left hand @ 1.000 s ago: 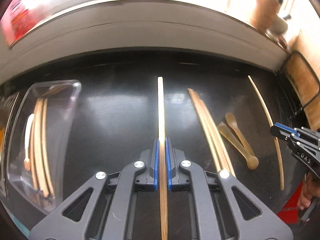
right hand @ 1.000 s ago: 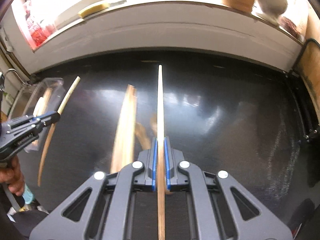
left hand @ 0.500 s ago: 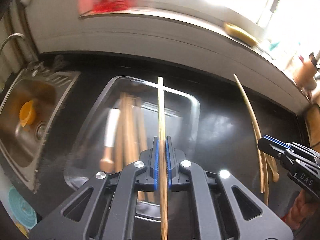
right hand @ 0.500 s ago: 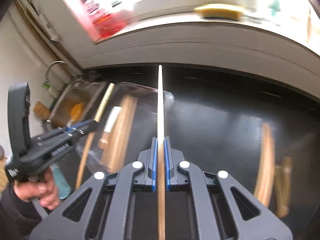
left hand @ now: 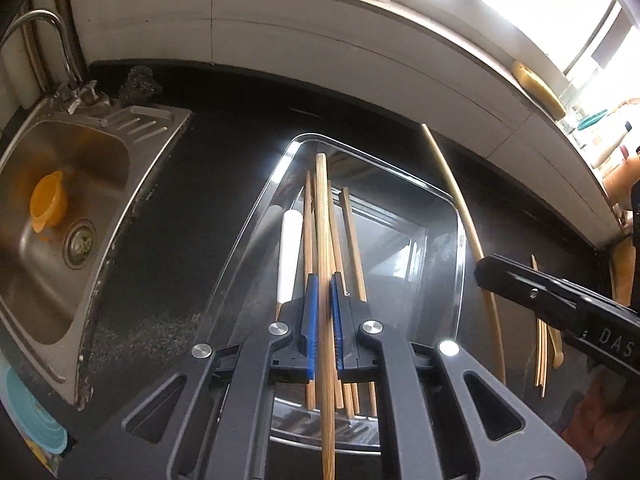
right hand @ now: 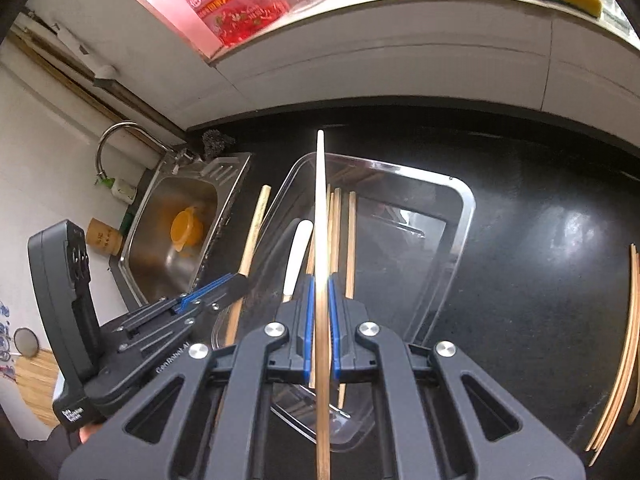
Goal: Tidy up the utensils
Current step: 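Carry both chopsticks into the clear tray and open both grippers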
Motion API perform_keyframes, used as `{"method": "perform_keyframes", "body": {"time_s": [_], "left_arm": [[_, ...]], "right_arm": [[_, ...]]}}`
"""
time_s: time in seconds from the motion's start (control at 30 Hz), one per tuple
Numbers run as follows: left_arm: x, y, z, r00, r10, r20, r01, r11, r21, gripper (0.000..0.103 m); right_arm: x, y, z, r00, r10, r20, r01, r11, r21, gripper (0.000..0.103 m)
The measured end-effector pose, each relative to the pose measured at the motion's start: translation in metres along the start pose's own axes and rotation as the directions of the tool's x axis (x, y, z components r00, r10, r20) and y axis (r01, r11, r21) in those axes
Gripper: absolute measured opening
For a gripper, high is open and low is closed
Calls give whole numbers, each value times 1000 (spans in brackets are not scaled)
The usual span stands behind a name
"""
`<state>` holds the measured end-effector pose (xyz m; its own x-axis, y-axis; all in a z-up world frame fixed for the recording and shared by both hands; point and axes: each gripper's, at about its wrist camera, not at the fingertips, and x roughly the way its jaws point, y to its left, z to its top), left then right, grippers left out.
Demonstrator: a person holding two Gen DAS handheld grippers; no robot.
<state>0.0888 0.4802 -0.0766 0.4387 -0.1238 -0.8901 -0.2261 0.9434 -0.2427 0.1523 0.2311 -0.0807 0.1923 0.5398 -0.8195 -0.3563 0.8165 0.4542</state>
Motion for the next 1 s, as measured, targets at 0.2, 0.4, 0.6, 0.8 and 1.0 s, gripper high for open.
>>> {"method": "perform_keyframes", "body": {"time_s": [0.2, 0.4, 0.6, 0.8, 1.0], "left_arm": [[16, 8, 9, 1000, -18, -15, 18, 1000, -10, 6], [34, 13, 18, 999, -25, -23, 24, 999, -39, 6], [41, 14, 21, 999, -34, -27, 33, 998, -47, 6], [44, 17, 19, 999, -21, -28, 20, 999, -25, 6], [33, 19, 18, 1000, 11, -9, -11, 1000, -3, 46]], "right_arm": [[20, -1, 4, 999, -12, -45, 13, 1000, 16, 8], [43, -6, 10, 995, -37, -91, 39, 999, 19, 8], [52, -8, 14, 994, -40, -105, 41, 999, 14, 8], [54, -7, 19, 993, -36, -115, 36, 999, 0, 8], [49, -15, 24, 991, -15, -133, 20, 999, 35, 12]]}}
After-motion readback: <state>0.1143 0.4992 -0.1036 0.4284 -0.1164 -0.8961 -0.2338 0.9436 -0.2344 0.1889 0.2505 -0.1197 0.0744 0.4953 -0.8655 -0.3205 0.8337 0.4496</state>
